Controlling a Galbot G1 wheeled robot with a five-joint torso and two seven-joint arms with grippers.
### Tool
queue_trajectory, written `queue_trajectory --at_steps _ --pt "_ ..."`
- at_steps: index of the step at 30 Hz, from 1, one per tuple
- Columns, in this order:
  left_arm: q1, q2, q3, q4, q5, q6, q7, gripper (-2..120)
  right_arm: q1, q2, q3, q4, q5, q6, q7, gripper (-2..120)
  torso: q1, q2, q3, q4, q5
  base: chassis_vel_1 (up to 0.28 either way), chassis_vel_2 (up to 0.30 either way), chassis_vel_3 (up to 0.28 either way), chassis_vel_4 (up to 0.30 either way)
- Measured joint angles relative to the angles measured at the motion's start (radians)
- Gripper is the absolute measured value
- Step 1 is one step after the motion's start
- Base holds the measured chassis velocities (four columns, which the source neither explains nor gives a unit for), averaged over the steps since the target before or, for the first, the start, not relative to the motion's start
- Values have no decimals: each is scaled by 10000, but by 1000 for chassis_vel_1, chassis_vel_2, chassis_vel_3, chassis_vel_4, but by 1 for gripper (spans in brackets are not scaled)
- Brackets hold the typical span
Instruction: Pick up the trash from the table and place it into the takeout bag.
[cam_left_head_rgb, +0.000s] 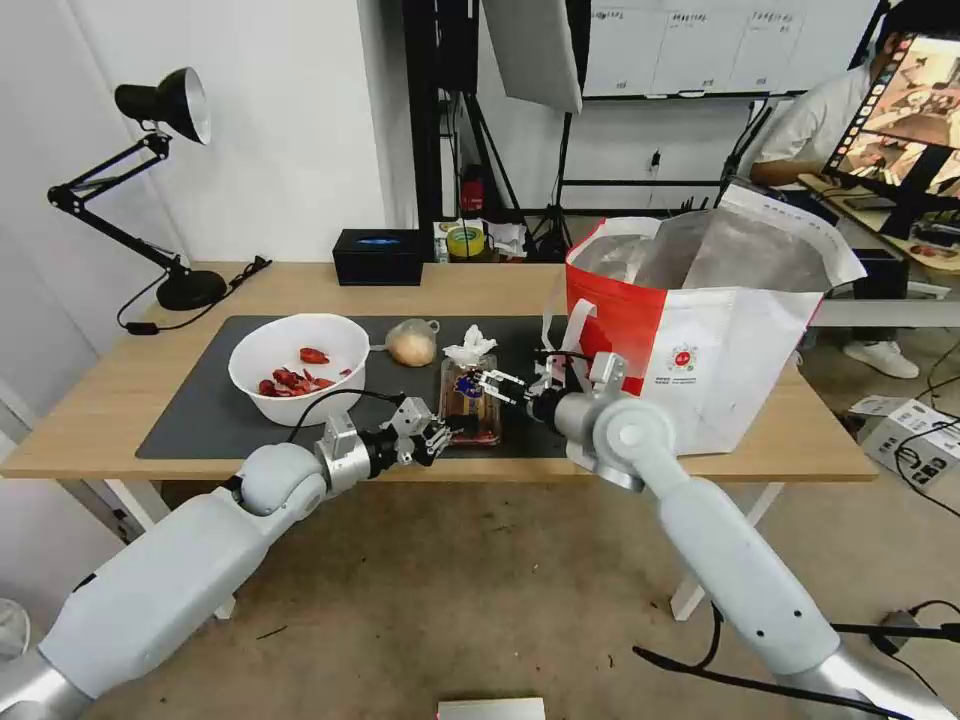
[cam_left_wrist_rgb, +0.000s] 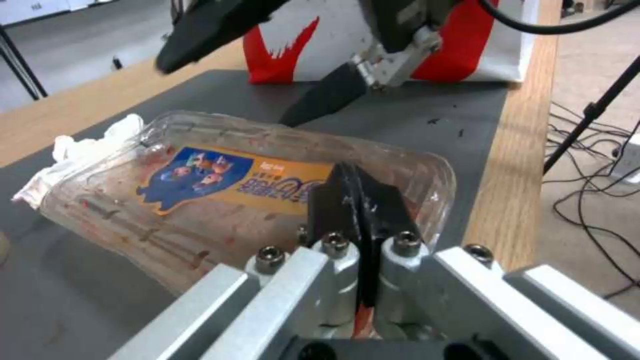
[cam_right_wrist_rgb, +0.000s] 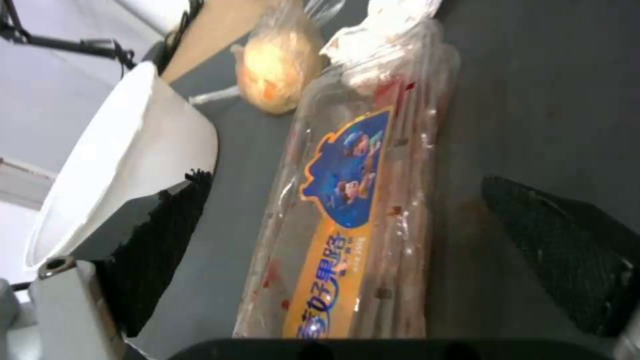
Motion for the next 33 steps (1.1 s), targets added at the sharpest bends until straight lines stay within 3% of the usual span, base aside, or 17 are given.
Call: queue_trajectory --at_steps 20,33 --pt "86 122 -59 -102 -200 -114 -19 0 973 596 -509 -1228 574 -1111 242 100 0 0 0 0 0 0 0 0 0" --pt "198 105 -157 -90 -199 -200 13 0 1410 781 -879 -1759 848 -1215 271 99 0 0 0 0 0 0 0 0 0"
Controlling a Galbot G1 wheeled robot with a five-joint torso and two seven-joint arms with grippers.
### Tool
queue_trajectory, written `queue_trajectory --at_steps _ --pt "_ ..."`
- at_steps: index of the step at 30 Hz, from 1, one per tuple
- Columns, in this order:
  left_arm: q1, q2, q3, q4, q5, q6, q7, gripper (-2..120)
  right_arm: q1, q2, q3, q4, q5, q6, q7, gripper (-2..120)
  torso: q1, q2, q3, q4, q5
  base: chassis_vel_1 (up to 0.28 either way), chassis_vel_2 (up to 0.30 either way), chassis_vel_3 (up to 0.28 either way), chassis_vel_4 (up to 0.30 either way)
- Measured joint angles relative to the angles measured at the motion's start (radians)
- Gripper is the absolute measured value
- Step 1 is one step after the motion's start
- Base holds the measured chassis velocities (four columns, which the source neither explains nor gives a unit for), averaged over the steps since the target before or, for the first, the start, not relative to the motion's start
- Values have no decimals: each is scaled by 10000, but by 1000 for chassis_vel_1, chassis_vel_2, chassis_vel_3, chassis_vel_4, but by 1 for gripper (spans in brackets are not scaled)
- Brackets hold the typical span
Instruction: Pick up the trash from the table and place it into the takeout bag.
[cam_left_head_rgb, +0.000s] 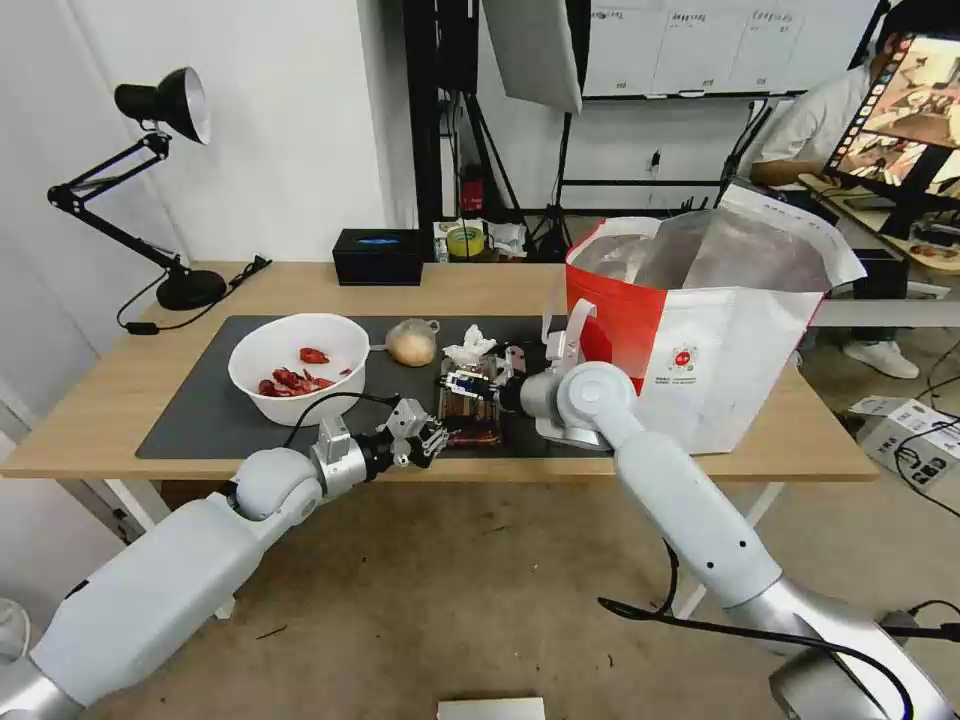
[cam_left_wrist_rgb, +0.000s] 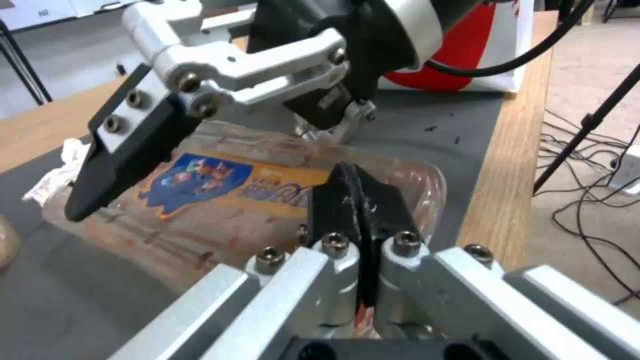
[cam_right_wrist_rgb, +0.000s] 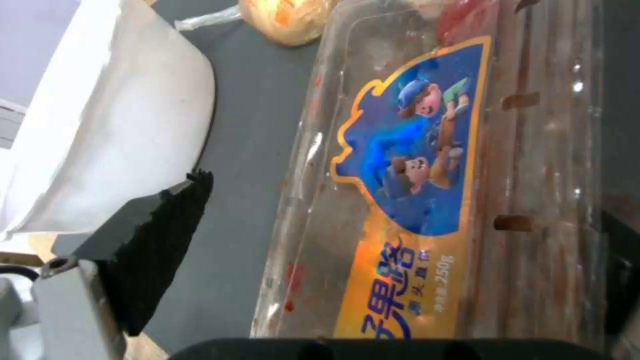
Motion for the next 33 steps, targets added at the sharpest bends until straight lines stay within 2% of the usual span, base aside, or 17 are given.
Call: queue_trajectory --at_steps 3,5,7,14,15,18,22,24,25,28,33 --pt "-2 24 -22 -18 -16 -9 4 0 34 18 -40 -58 46 2 58 96 -1 0 -1 -1 0 0 0 0 0" --pt "-3 40 -38 -36 -27 -23 7 0 35 4 -81 -76 93 7 98 86 -1 1 -1 -3 0 0 0 0 0" --pt "-1 49 -48 -47 -28 -26 9 0 36 -9 -99 -76 119 9 116 82 -1 1 -2 -4 -1 0 0 0 0" --pt "20 115 -116 -99 -61 -40 12 0 -77 -91 -129 -29 218 28 232 52 -1 1 -2 -5 0 0 0 0 0" --pt "20 115 -116 -99 -61 -40 12 0 -77 -91 -129 -29 218 28 232 52 -1 1 -2 -5 0 0 0 0 0" --pt "45 122 -199 -101 -76 -60 10 0 -148 -99 -125 20 227 27 221 37 -1 1 0 0 1 0 0 0 0" --pt "48 131 -236 -100 -103 -65 9 0 -152 -110 -127 28 239 25 192 29 0 1 0 4 2 0 0 0 0" --pt "43 252 -239 -148 -152 -70 23 0 -151 -134 -69 0 244 25 155 16 -1 1 0 4 3 0 0 0 0" --pt "43 252 -239 -148 -152 -70 23 0 -151 -134 -69 0 244 25 155 16 -1 1 0 4 3 0 0 0 0" --pt "104 358 -317 -248 -187 -76 36 0 -225 -143 106 -12 239 22 45 3 -1 0 1 2 2 0 0 0 0" --pt "371 458 -564 -399 -193 -76 38 0 -320 -143 297 53 223 20 -55 0 0 0 1 1 1 0 0 0 0"
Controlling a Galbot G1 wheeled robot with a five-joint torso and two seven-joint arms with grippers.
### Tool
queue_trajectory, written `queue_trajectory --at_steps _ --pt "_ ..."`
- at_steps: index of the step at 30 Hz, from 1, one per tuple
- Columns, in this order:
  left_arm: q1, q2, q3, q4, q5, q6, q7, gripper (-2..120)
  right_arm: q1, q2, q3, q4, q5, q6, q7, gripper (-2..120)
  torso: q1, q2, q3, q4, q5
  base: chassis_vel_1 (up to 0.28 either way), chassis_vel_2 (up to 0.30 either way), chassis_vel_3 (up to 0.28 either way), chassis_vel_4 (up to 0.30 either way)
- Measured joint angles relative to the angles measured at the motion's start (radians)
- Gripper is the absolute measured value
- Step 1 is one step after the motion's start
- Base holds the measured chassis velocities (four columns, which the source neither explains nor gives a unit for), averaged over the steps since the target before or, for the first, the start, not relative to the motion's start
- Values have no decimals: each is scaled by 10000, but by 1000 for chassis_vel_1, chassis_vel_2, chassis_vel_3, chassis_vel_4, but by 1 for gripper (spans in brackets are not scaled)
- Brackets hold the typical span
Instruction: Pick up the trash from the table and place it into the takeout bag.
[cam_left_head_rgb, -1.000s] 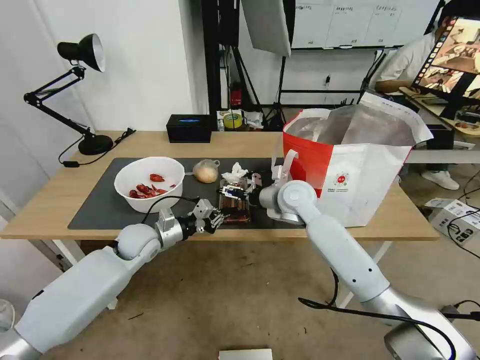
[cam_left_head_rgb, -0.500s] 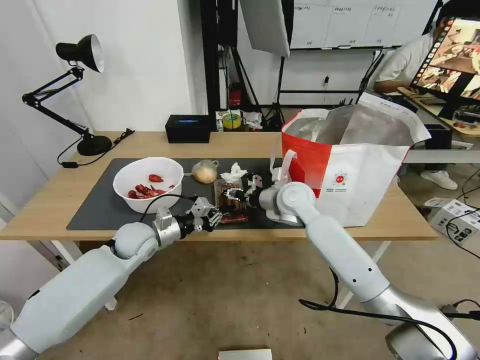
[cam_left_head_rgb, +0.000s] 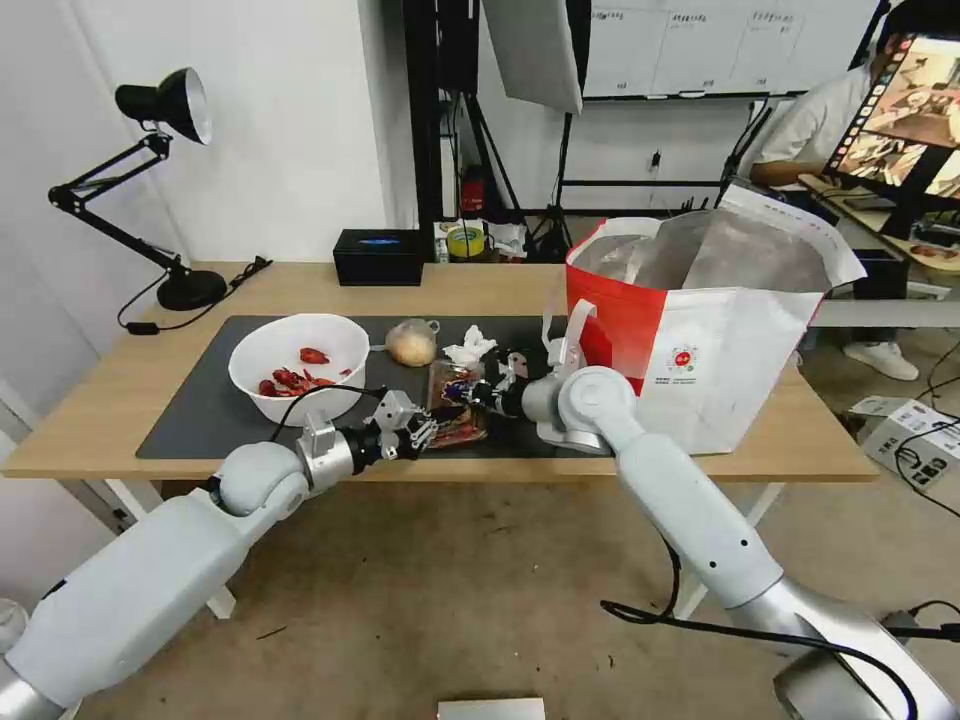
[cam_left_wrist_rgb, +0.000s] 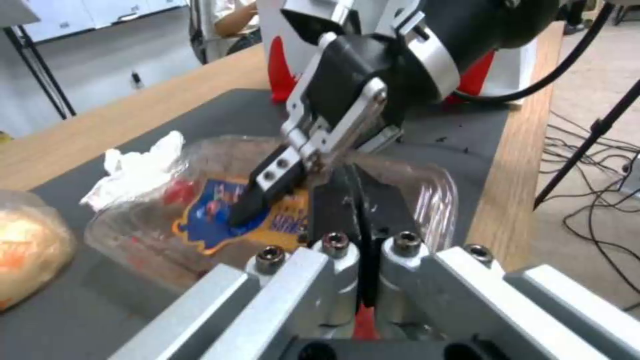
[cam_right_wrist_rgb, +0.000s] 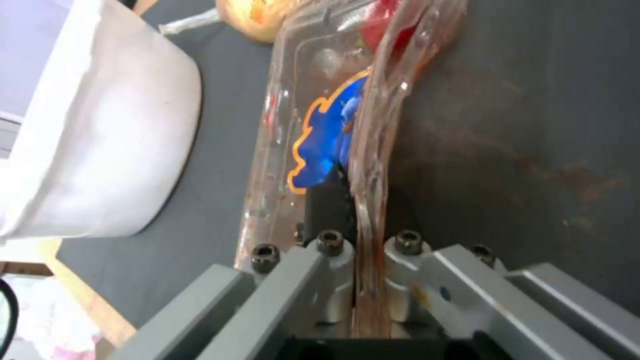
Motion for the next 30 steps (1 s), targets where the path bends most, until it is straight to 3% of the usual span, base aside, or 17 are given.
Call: queue_trajectory --at_steps 14,23,30 --pt "2846 831 -2629 -1355 -170 -215 35 0 -172 11 149 481 -37 171 -316 0 0 0 -1 0 -2 0 0 0 0" --pt "4592 790 -4327 -1911 -168 -466 -173 0 -382 -115 248 1070 50 326 -395 0 0 0 -1 -1 -1 0 0 0 0" --pt "5989 361 -5685 -2171 -314 -700 -410 0 -1041 -546 749 2085 255 802 -1172 0 0 0 -2 -4 0 0 0 0 0"
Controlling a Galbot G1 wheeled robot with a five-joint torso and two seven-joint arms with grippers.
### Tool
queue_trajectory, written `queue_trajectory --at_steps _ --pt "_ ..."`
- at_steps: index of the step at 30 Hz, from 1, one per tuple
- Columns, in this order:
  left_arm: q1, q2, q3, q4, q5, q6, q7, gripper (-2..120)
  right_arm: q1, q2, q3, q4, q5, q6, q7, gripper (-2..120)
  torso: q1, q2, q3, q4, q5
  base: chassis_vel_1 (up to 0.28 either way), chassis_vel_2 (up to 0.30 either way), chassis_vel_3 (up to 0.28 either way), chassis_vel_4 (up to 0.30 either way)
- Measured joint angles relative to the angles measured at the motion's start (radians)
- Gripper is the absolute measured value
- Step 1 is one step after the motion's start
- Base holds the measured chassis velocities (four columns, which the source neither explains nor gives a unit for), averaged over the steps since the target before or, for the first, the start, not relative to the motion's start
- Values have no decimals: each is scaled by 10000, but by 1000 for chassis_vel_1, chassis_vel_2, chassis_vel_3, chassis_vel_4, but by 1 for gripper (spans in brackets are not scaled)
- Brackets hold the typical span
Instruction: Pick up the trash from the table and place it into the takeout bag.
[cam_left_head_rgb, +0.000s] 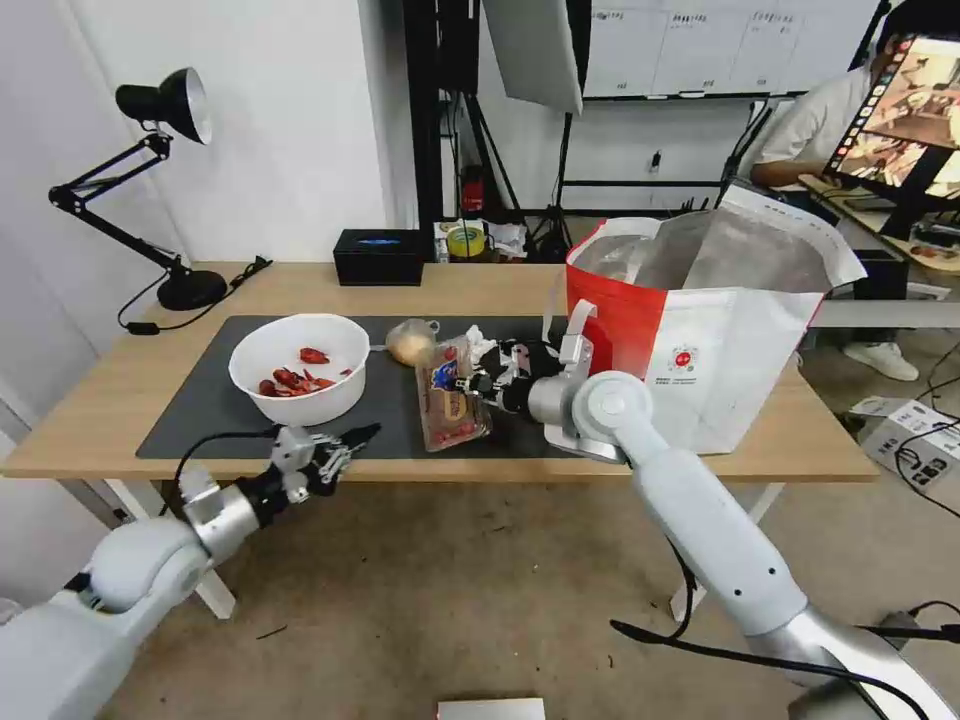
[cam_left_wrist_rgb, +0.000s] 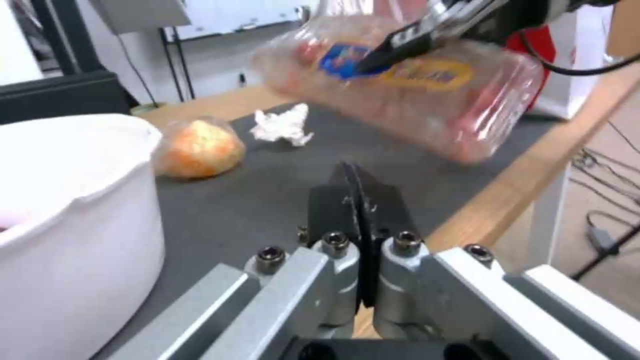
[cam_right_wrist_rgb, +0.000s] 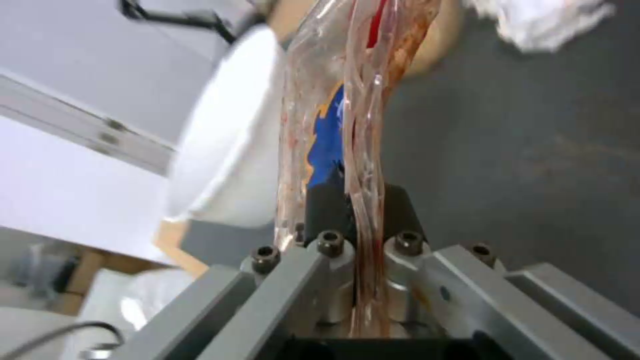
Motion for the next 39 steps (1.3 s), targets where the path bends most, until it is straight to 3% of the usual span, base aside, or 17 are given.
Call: queue_trajectory --at_steps 7,17,22,25,32,34,36,39 --pt "940 -735 -1032 -533 35 -14 -240 3 -235 -254 558 978 397 1032 -471 0 -1 0 0 1 0 0 0 0 0" --pt "2656 -2080 -2434 -1152 120 -71 -775 43 -87 -571 1416 2559 1453 2941 471 0 -1 0 -1 4 -1 0 0 0 0" --pt "3010 -2296 -2938 -1223 72 -167 -903 58 41 -832 1908 2926 1761 3465 1099 0 0 0 -1 3 1 0 0 0 0" --pt "3466 -2375 -3429 -1272 20 -262 -905 73 41 -1411 2439 3278 1975 3863 1517 0 0 0 -1 3 3 0 0 0 0" --pt "3706 -2548 -3553 -1285 29 -347 -903 96 145 -2581 3330 3310 2192 4408 2250 0 0 0 0 1 3 0 0 0 0" --pt "3708 -2566 -3531 -1287 36 -350 -903 97 168 -2661 3372 3281 2192 4457 2300 0 0 0 0 1 3 0 0 0 0" --pt "3649 -2650 -3361 -1290 94 -352 -934 107 407 -3158 3667 2946 2082 4705 2657 0 0 0 1 1 1 0 0 0 0" --pt "3561 -2673 -3210 -1289 114 -352 -971 111 556 -3414 3749 2566 1788 4741 2793 0 0 0 0 1 2 0 0 0 0"
